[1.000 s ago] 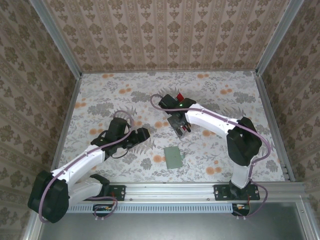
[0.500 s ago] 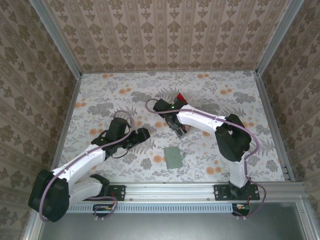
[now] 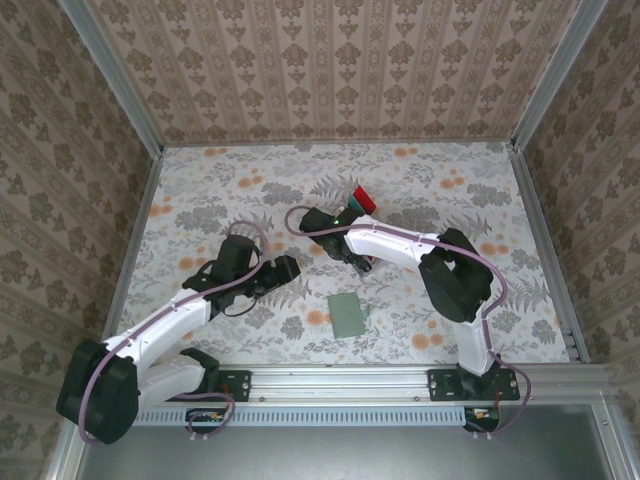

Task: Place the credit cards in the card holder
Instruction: Pick up the credit card from the storage box.

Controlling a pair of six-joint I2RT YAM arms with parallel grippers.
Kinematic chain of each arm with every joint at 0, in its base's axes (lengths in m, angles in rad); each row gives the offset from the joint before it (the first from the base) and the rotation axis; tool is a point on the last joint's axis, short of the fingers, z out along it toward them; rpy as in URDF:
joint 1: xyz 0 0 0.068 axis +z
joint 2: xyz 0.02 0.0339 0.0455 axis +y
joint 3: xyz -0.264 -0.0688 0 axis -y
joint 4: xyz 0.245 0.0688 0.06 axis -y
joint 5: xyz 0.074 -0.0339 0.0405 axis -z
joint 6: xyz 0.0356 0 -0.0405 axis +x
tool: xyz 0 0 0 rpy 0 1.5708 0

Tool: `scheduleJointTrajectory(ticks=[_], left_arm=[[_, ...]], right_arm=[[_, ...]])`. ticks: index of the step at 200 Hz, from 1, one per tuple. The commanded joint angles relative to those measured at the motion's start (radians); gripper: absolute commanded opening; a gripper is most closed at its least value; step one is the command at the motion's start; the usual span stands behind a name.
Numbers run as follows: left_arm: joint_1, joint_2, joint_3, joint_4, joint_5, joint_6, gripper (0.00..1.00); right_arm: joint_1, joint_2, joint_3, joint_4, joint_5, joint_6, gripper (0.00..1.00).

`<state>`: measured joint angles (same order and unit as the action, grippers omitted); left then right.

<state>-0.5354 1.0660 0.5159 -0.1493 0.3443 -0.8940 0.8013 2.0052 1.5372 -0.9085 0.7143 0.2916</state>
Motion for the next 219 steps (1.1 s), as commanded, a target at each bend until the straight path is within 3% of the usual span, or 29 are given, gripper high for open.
scheduleJointTrajectory(ticks=[1, 136, 191, 219], left_arm=[[0.006, 0.000, 0.026, -0.007, 0.005, 0.020, 0.81], [0.006, -0.001, 0.022, -0.015, 0.007, 0.018, 0.81], [0.007, -0.001, 0.022, -0.016, 0.007, 0.015, 0.81], [0.006, -0.002, 0.027, -0.019, 0.008, 0.014, 0.81]], right_arm=[[-0.003, -0.023, -0.005, -0.020, 0.081, -0.005, 0.27], [-0.002, -0.073, -0.009, -0.009, 0.044, -0.022, 0.16], [-0.002, -0.083, 0.006, -0.028, -0.009, -0.013, 0.11], [-0.005, -0.121, 0.009, -0.027, -0.095, 0.002, 0.06]])
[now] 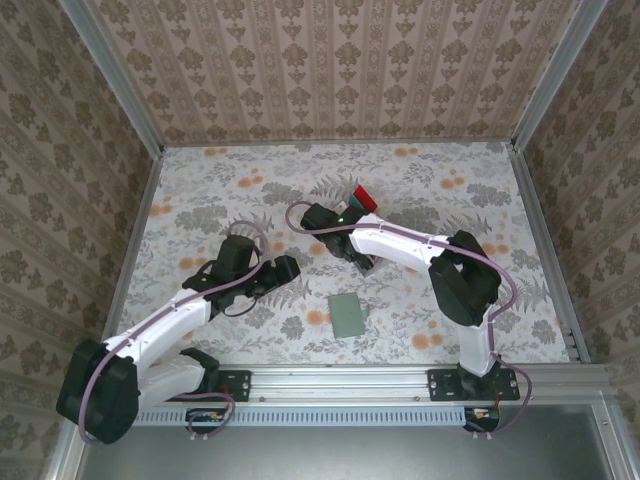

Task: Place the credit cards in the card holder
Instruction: Pick up the credit card from the storage box.

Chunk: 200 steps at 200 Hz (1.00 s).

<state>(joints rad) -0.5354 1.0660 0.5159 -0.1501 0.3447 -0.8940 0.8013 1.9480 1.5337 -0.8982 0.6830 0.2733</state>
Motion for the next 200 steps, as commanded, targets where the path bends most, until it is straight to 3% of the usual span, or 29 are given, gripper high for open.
scheduleJointTrajectory(ticks=[1, 55, 107, 163, 200], left_arm=[[0.006, -0.001, 0.027, -0.019, 0.007, 0.014, 0.81], [0.008, 0.005, 0.039, -0.019, 0.018, 0.013, 0.81], [0.008, 0.014, 0.050, 0.038, 0.071, -0.006, 0.81], [0.005, 0.085, 0.081, 0.256, 0.196, -0.116, 0.80], [-0.021, 0.148, 0.134, 0.393, 0.240, -0.181, 0.80]], right_arm=[[-0.006, -0.066, 0.013, -0.037, -0.068, 0.021, 0.06], [-0.055, -0.149, -0.011, -0.007, -0.303, 0.070, 0.03], [-0.094, -0.287, -0.071, 0.052, -0.444, 0.119, 0.01], [-0.180, -0.609, -0.372, 0.405, -0.827, 0.366, 0.01], [-0.198, -0.745, -0.547, 0.616, -0.944, 0.550, 0.01]])
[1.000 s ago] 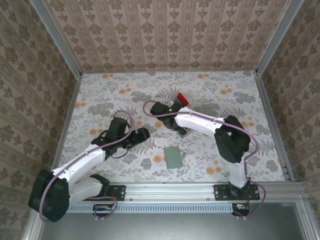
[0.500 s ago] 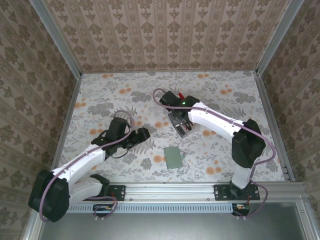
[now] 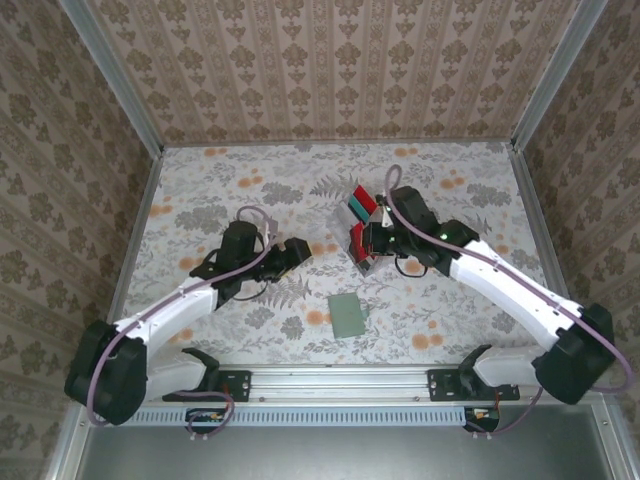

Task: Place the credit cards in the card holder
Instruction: Pick up the credit card from the storage box.

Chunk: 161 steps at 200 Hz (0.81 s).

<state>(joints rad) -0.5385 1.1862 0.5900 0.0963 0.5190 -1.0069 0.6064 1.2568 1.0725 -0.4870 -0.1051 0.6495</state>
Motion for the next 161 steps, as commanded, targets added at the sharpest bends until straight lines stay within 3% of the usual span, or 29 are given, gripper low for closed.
scheduleJointTrajectory(ticks=[1, 33, 92, 109, 161], left_arm=[[-0.019, 0.030, 0.061, 0.148, 0.065, -0.070, 0.80], [-0.044, 0.083, 0.109, 0.262, 0.097, -0.120, 0.79], [-0.083, 0.124, 0.156, 0.303, 0.111, -0.129, 0.72], [-0.086, 0.122, 0.148, 0.333, 0.115, -0.146, 0.66], [-0.086, 0.102, 0.145, 0.341, 0.118, -0.148, 0.33]], right_arm=[[-0.003, -0.055, -0.090, 0.210, -0.158, 0.177, 0.01], [-0.006, -0.089, -0.155, 0.309, -0.215, 0.256, 0.02], [-0.026, -0.080, -0.208, 0.460, -0.295, 0.357, 0.02], [-0.030, -0.075, -0.225, 0.501, -0.300, 0.389, 0.02], [-0.042, -0.053, -0.259, 0.589, -0.333, 0.443, 0.08]])
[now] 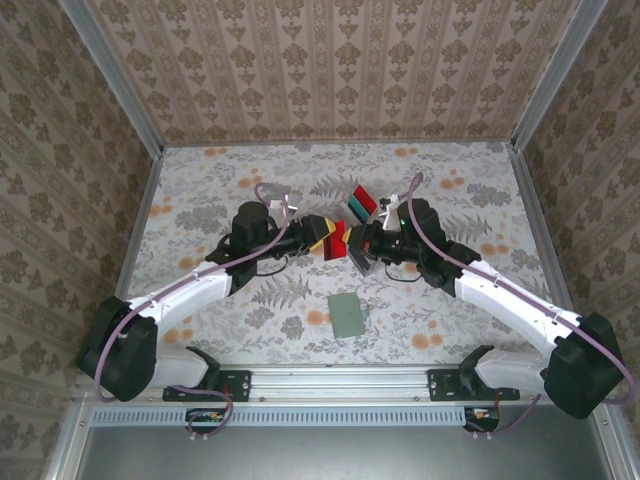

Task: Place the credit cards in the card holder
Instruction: Pick up the credit card from the storage box.

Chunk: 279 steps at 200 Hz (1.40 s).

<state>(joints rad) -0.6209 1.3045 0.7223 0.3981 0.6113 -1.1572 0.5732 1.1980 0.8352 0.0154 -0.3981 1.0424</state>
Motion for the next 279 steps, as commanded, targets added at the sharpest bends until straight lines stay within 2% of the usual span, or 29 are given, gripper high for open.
scheduleJointTrajectory(ticks=[1, 47, 90, 118, 159, 193, 203, 214, 222, 226, 237, 250, 279], left_arm=[[-0.003, -0.017, 0.012, 0.038, 0.025, 0.002, 0.32], [0.000, -0.024, 0.014, 0.055, 0.023, -0.017, 0.00], [0.003, -0.025, 0.009, 0.095, 0.025, -0.056, 0.00], [0.004, -0.022, -0.004, 0.145, 0.025, -0.093, 0.00], [0.007, -0.016, -0.025, 0.192, 0.025, -0.126, 0.00], [0.012, -0.023, -0.036, 0.168, 0.024, -0.124, 0.00], [0.015, -0.029, -0.040, 0.132, 0.011, -0.113, 0.18], [0.018, -0.042, -0.041, 0.074, -0.006, -0.094, 0.30], [0.020, -0.053, -0.040, 0.021, -0.019, -0.071, 0.48], [0.021, -0.060, -0.038, -0.015, -0.028, -0.057, 0.54], [0.021, -0.081, -0.028, -0.124, -0.058, -0.007, 0.60], [0.018, -0.108, -0.017, -0.278, -0.106, 0.055, 0.74], [0.003, -0.171, -0.017, -0.533, -0.209, 0.168, 0.78]], right_arm=[[-0.009, 0.006, -0.022, 0.088, -0.040, 0.050, 0.08], [-0.034, 0.026, -0.035, 0.173, -0.130, 0.073, 0.15], [-0.065, 0.033, -0.054, 0.226, -0.167, 0.109, 0.27], [-0.076, 0.050, -0.063, 0.240, -0.180, 0.127, 0.31], [-0.082, 0.081, -0.072, 0.299, -0.216, 0.150, 0.29], [-0.087, 0.085, -0.075, 0.316, -0.227, 0.146, 0.16], [-0.091, 0.078, -0.074, 0.303, -0.227, 0.139, 0.14], [-0.094, 0.073, -0.072, 0.276, -0.221, 0.123, 0.11], [-0.095, 0.063, -0.067, 0.238, -0.213, 0.103, 0.10], [-0.095, 0.057, -0.063, 0.210, -0.204, 0.088, 0.10], [-0.095, 0.034, -0.051, 0.110, -0.171, 0.035, 0.09], [-0.093, 0.004, -0.041, -0.011, -0.118, -0.031, 0.08], [-0.033, -0.035, 0.011, -0.339, 0.060, -0.219, 0.07]])
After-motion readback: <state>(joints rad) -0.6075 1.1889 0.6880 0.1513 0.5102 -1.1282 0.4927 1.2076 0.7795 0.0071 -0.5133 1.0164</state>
